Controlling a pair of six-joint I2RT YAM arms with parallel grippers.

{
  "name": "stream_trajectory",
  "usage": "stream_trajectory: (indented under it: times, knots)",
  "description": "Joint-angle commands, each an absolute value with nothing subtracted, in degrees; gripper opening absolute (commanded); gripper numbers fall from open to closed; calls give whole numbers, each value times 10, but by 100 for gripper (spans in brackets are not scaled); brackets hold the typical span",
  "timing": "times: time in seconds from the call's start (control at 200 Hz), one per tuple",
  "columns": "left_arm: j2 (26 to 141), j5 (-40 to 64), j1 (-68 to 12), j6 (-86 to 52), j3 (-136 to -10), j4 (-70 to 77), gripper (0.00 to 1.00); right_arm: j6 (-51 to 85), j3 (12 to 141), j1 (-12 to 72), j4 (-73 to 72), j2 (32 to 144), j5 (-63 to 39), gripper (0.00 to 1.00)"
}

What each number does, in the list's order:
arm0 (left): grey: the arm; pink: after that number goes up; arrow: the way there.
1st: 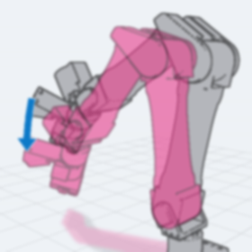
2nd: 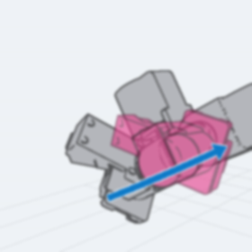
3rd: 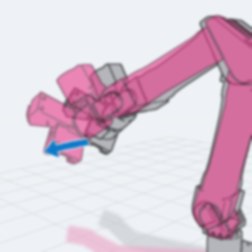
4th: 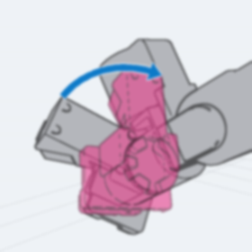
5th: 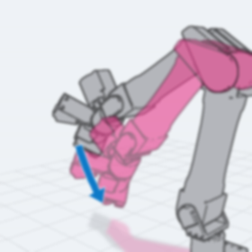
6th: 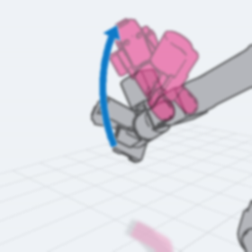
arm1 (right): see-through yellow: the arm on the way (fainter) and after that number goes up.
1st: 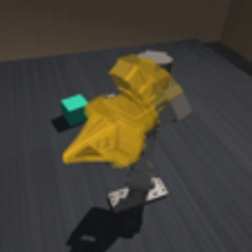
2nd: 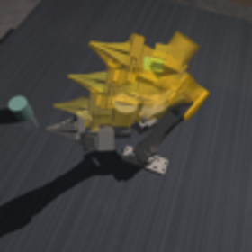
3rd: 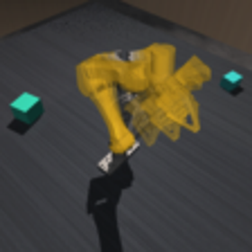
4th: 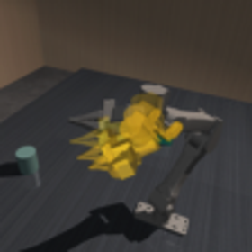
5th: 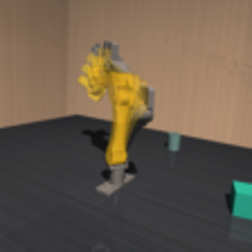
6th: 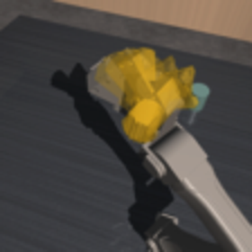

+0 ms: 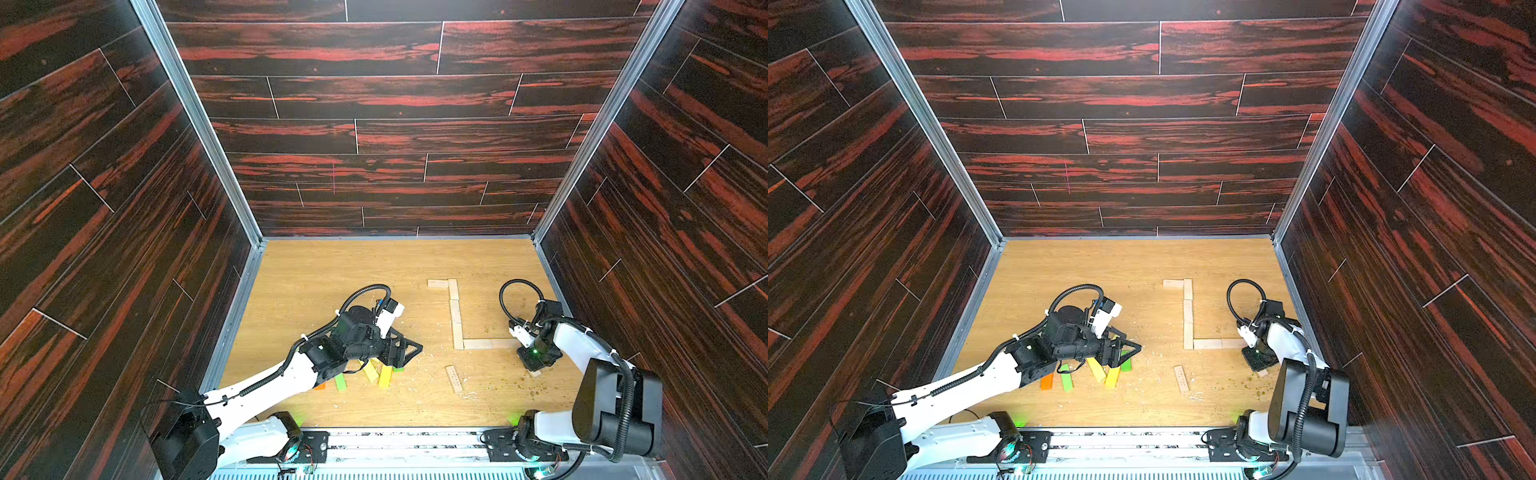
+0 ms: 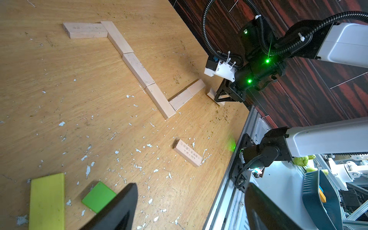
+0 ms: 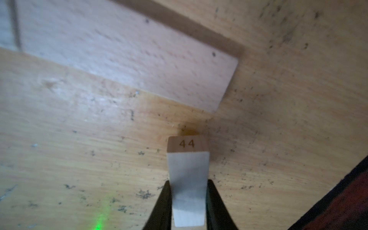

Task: Assemble a giraffe with building blocks
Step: Assemble the building block at the center of the board.

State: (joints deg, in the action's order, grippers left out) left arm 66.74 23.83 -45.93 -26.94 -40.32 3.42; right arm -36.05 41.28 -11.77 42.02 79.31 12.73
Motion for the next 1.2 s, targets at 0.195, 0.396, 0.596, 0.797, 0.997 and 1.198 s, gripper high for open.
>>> stream_trajectory:
  times: [0.195,0.396,0.596,0.797,0.997,1.198]
  knots:
    - [659,239,-461,-256,-405,33,87,-346,434,-121,427,821,116,21]
    - [659,238,-461,-252,-410,26,88,-343,441,-121,428,831,118,24]
    - [659,237,-461,-251,-410,24,88,-338,447,-119,428,842,118,29]
    - [659,236,-461,-250,-410,23,88,-338,448,-118,428,851,120,32]
    - [659,234,-461,-249,-410,22,88,-338,447,-113,425,858,120,38]
    - [660,236,-461,-248,-411,20,88,-336,455,-113,422,866,126,37]
